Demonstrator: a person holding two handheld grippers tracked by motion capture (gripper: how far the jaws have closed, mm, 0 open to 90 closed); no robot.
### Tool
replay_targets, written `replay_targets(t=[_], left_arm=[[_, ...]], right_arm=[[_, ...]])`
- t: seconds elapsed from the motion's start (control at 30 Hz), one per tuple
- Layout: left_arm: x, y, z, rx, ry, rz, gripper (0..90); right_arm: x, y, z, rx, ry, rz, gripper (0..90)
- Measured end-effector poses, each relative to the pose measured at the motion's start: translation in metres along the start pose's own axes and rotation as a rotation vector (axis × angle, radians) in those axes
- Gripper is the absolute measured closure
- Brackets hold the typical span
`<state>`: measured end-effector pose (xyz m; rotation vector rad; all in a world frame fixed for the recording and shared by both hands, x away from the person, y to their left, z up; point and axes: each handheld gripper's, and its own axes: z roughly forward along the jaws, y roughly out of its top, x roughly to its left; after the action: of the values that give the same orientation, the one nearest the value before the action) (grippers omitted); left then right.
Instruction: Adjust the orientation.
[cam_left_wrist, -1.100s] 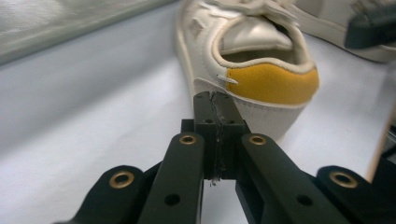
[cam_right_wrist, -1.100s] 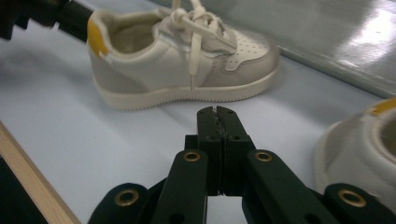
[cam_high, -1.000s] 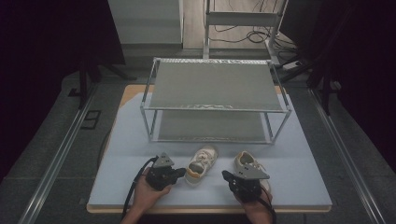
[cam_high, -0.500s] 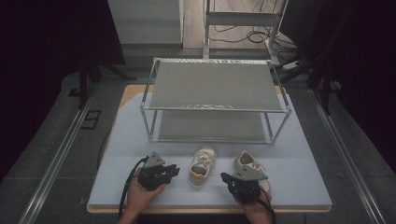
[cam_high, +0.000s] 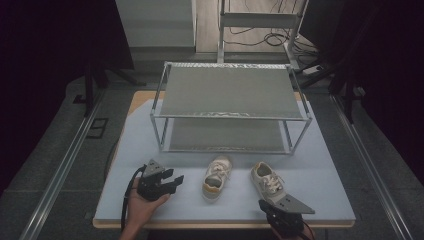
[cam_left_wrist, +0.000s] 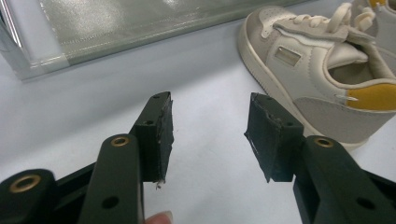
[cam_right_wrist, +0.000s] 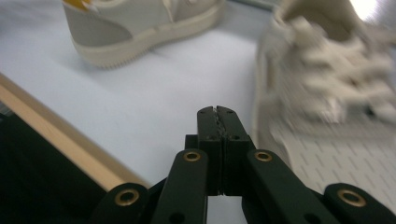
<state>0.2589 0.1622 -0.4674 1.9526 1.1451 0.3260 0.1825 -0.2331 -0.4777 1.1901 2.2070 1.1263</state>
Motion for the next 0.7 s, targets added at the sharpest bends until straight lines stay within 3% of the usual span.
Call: replay_targets(t=[0.13, 0.2, 0.37, 0.7], left_arm=[[0.000, 0.000, 0.002, 0.010, 0.003, 0.003, 50.4], [0.001, 0.000, 0.002, 0.009, 0.004, 0.003, 50.4], [0.004, 0.000, 0.001, 0.010, 0.011, -0.003, 50.4], [0.010, -0.001, -0.003, 0.002, 0.016, -0.019, 50.4]], right_arm=[[-0.013, -0.008, -0.006, 0.005, -0.022, 0.042, 89.6], [-0.020, -0.008, -0.006, 0.011, 0.016, 0.078, 89.7], [-0.023, -0.007, -0.006, 0.017, 0.021, 0.070, 89.8], [-0.039, -0.005, -0.006, 0.031, -0.054, 0.084, 89.8]])
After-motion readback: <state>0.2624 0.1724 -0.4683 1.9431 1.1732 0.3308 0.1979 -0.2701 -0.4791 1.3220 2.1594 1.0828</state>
